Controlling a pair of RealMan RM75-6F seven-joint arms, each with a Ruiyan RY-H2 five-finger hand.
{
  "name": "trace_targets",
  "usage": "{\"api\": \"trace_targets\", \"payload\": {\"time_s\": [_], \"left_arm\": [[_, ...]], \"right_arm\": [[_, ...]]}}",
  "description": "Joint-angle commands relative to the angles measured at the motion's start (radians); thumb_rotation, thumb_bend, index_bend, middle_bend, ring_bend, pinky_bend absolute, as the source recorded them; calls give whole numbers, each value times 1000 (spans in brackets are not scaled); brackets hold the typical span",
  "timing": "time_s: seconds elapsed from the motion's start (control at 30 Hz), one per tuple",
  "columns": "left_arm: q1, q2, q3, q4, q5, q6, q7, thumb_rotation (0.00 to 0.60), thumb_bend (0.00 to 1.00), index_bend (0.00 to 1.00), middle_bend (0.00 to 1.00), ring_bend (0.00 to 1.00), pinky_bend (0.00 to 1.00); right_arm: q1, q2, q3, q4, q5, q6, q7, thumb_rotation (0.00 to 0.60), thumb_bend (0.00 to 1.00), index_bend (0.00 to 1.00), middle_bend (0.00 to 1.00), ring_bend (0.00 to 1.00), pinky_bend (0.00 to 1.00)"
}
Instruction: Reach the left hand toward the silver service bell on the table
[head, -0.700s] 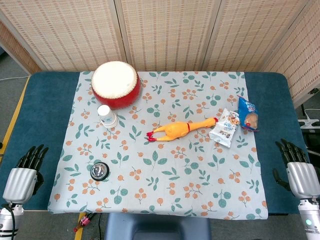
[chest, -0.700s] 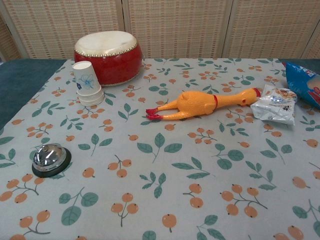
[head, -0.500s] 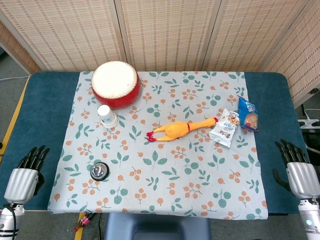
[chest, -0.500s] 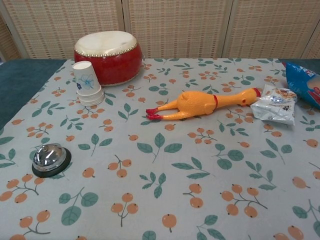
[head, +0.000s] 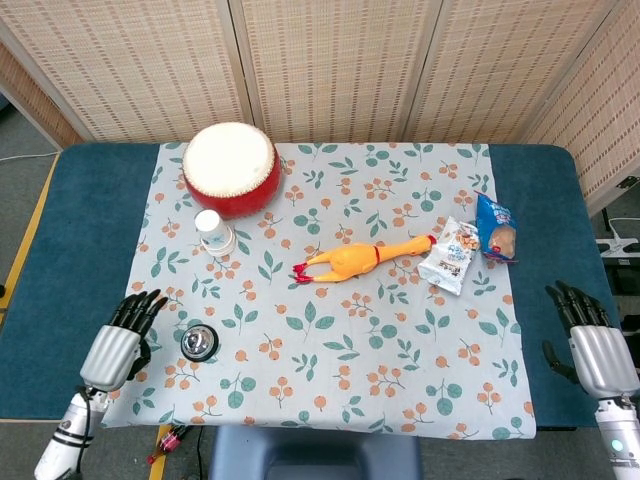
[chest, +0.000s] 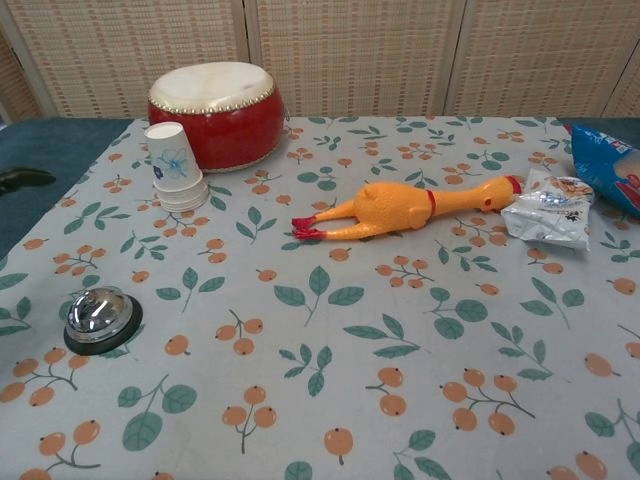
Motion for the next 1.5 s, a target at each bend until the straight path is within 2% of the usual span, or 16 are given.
{"api": "trace_targets", "payload": {"time_s": [0.03,0.23,0.53,1.0,1.33,1.5], "left_arm": [[-52,-114,-1,113,17,-56,-49,600,1000,0,0,0,88],[-62,-207,36,210,11,-108,-114,600,1000,0,0,0,87],[-54,-284,69,306,4,-128,-167,600,1000,0,0,0,87],[-52,-298,76,336,-1,-110,-182,600,1000,0,0,0,88],[-53,-319,98,367,-23,-175,-200,600,1000,0,0,0,88],[-49,-291,73,336,-16,-104,-187,600,1000,0,0,0,89]], "right_arm": [[1,7,1,-2,2,-3,9,600,381,5,0,0,92],[-1,10,-5,-5,-7,-1,13,600,380,6,0,0,92],[5,21,-14,-13,-11,-22,18,600,381,11,0,0,92],[8,19,-12,-16,-5,-26,12,600,381,13,0,0,92],[11,21,-14,-18,-3,-33,10,600,381,13,0,0,92],[12,23,-15,-21,-3,-34,12,600,381,13,0,0,92]]}}
